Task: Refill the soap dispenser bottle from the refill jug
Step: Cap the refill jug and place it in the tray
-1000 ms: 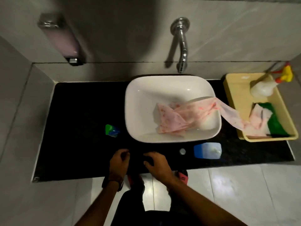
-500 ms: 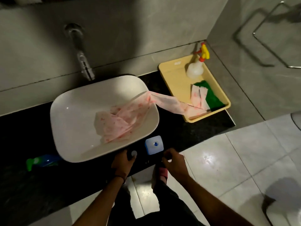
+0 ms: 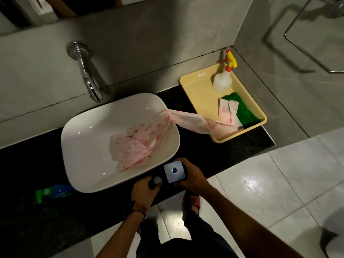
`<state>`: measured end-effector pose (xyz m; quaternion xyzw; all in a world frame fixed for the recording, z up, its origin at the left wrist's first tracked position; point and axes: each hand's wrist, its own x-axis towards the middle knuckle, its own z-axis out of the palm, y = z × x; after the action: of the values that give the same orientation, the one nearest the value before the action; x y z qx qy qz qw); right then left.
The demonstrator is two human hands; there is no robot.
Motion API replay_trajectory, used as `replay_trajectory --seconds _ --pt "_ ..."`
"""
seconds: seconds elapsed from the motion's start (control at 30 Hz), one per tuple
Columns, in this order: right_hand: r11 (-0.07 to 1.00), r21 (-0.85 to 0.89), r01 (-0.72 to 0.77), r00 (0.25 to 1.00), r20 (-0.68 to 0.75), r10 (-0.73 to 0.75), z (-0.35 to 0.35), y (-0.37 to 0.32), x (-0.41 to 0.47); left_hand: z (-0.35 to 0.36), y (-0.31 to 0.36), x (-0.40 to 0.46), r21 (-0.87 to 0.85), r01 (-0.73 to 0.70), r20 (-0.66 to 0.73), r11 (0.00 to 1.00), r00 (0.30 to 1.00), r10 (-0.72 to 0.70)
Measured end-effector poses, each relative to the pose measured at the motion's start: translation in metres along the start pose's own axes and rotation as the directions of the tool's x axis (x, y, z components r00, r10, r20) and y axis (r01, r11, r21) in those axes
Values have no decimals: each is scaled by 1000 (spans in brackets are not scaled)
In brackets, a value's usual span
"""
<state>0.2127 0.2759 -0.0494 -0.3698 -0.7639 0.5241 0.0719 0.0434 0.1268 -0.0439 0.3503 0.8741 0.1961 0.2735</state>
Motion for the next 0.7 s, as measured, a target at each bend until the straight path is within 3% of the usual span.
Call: replay_trajectory --seconds 0.17,0.33,0.7 --pt "1000 2 7 998 -62 -7 0 -4 -5 -32 17 -27 -265 -202 -168 943 972 161" --pt "999 -37 28 994 -101 -32 -1 -11 -13 -59 54 -34 -289 -415 -305 863 894 328" --pt "994 -85 67 992 -101 -76 -3 -32 -12 -60 74 -22 -196 -498 -226 845 861 455"
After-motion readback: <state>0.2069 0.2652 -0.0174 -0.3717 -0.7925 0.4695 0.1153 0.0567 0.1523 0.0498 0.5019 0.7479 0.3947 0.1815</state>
